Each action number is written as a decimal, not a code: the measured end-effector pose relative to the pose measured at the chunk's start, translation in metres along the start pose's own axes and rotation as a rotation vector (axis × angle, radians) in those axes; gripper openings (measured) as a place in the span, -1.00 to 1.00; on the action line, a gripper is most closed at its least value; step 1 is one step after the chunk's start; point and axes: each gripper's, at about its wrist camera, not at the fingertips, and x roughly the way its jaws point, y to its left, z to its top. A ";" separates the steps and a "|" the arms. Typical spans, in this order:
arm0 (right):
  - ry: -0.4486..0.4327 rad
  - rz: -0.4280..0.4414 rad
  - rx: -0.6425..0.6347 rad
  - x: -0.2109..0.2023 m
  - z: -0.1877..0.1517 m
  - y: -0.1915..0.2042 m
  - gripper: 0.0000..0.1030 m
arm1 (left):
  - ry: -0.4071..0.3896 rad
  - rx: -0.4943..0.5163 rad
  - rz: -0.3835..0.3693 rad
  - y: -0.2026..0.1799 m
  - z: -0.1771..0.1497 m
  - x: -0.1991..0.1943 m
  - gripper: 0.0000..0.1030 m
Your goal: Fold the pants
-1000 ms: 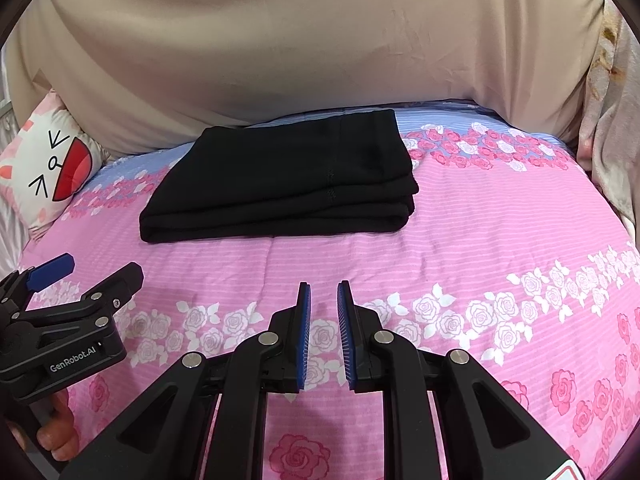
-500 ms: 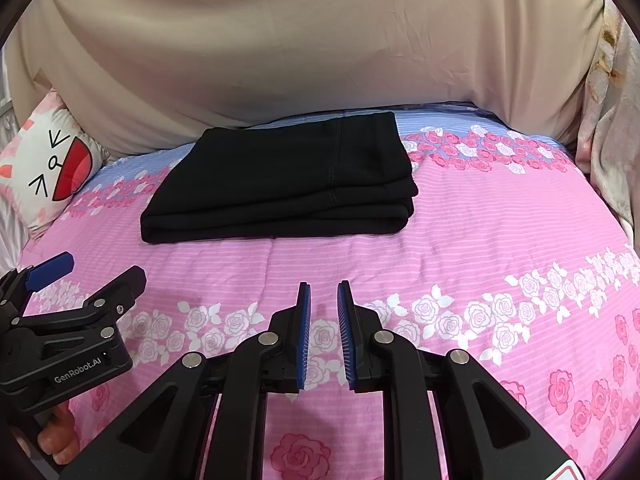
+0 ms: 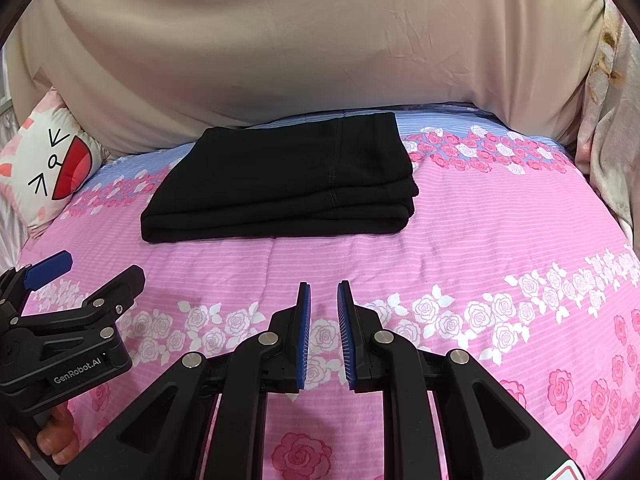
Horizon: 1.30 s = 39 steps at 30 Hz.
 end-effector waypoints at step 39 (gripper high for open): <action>0.005 0.000 -0.004 0.000 -0.001 -0.001 -0.70 | 0.006 0.003 0.004 0.000 -0.001 0.002 0.90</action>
